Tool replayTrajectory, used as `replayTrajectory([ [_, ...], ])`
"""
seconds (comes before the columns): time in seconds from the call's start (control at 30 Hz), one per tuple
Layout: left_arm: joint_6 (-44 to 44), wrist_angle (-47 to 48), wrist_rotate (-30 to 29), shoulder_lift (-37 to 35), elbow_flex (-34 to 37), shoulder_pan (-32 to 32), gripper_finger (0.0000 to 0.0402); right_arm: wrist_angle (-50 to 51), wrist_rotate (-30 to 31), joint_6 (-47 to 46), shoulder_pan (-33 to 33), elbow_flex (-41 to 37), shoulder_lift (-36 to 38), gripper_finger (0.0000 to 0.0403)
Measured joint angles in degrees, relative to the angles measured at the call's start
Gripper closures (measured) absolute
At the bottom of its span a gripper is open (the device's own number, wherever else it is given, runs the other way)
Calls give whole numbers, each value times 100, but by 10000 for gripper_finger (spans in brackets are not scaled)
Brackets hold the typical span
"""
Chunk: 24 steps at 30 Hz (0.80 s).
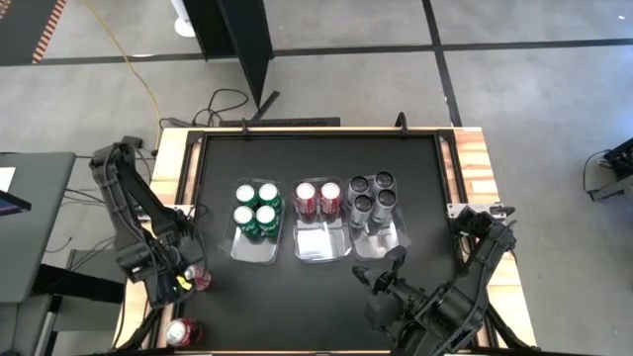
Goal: Sort soda cans
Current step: Put the top red soda can into the middle transparent bin
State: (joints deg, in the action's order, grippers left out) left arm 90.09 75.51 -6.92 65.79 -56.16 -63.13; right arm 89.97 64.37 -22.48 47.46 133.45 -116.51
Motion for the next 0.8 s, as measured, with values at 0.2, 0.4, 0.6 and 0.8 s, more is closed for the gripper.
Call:
replayTrajectory([
  [0.2, 122, -143, 79, -60, 268, -4, 25, -2, -1, -2, 0, 0, 0, 398],
  [0.4, 39, -563, 214, -113, 640, -7, 25, -2, -1, -2, 0, 0, 0, 398],
  [0.6, -123, -1260, 313, -113, 1061, -7, 25, -4, -1, -7, 0, 0, 0, 398],
  [0.8, -243, -1425, 282, -110, 1367, -7, 27, -4, -1, -7, -30, 0, 0, 398],
])
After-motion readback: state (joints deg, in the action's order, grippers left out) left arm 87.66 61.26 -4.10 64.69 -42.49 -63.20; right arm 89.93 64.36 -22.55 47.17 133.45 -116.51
